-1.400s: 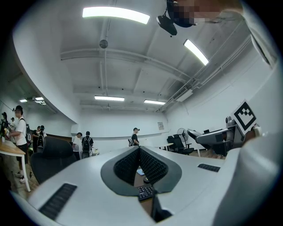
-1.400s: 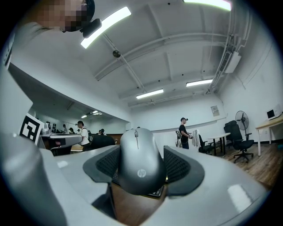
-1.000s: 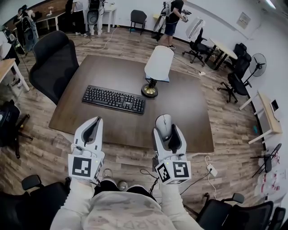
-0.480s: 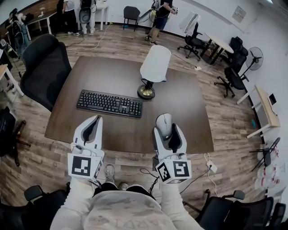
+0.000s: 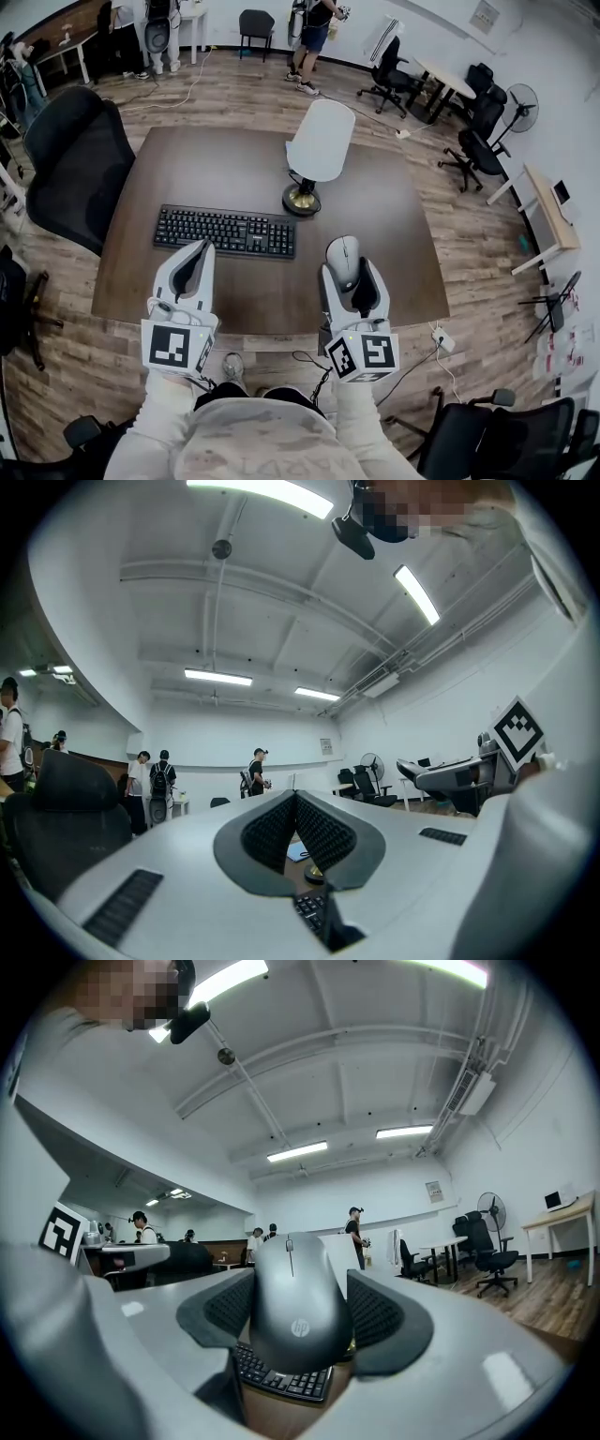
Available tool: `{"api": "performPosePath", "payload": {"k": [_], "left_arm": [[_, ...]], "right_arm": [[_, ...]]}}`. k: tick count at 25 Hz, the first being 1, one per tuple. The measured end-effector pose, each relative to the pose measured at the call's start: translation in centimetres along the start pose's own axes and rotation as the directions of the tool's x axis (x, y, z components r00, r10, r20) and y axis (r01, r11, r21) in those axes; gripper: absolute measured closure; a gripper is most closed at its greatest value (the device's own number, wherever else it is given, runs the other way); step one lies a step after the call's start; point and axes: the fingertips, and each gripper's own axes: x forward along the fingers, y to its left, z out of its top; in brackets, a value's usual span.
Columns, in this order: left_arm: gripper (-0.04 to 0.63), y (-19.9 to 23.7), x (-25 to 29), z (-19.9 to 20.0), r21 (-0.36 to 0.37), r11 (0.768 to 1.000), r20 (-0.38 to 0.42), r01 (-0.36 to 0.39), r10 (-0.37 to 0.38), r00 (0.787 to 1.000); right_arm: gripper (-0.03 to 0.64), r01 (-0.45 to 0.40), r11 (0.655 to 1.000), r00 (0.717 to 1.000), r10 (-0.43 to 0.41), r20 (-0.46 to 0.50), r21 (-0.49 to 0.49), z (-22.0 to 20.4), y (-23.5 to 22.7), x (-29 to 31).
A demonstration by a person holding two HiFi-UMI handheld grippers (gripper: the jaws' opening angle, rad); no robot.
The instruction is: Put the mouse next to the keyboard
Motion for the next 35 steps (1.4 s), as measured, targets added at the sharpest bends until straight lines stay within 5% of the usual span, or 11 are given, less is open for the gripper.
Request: {"api": "performPosePath", "payload": {"k": [19, 35], "left_arm": [[0.589, 5.6, 7.6, -1.7, -0.022, 0.991, 0.015, 0.133, -0.132, 0.991], [0.589, 7.5, 10.4, -5.2, -0.052, 0.979, -0.025, 0.197, -0.198, 0.980]], "right_arm": [[0.299, 0.146, 0.989, 0.989, -0.146, -0.012, 0.000, -1.6, -0.2, 6.7], [0.301, 0.238, 0.971, 0.965, -0.233, -0.117, 0.030, -6.7, -2.1, 9.4]]}}
